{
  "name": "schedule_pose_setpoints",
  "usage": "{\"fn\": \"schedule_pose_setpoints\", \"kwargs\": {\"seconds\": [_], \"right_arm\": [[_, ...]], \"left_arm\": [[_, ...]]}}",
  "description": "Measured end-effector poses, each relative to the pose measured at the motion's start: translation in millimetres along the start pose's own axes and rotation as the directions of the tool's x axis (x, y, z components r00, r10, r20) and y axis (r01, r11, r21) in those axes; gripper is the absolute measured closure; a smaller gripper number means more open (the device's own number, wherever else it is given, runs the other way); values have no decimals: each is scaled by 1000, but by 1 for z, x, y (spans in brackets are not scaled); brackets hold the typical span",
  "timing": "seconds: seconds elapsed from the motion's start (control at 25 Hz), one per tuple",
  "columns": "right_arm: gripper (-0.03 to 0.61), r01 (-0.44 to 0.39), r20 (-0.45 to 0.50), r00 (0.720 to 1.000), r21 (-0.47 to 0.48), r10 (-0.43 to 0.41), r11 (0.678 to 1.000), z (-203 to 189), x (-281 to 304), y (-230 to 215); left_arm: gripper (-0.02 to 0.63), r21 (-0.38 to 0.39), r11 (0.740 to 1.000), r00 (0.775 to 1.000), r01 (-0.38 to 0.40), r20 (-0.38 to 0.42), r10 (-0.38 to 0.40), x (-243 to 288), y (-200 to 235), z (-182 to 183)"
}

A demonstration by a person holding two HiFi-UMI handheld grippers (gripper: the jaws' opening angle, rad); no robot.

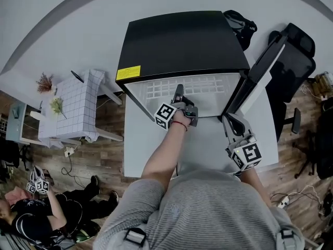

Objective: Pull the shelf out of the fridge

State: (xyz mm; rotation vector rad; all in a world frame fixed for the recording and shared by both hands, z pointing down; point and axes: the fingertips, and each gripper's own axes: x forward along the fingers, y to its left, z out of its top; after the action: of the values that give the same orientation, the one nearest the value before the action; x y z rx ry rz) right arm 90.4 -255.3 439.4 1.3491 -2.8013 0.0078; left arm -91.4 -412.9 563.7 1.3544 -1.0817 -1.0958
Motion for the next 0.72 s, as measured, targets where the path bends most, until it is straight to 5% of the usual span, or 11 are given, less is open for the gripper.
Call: {"fn": "schedule_pose_setpoints", "kwargs": {"seconds": [0.72], "right_arm": [[565,15,-36,999,-2,-15,1000,-6,-2,-5]], "left_arm": [[485,-28,999,996,31,80,-28,26,0,10]]}}
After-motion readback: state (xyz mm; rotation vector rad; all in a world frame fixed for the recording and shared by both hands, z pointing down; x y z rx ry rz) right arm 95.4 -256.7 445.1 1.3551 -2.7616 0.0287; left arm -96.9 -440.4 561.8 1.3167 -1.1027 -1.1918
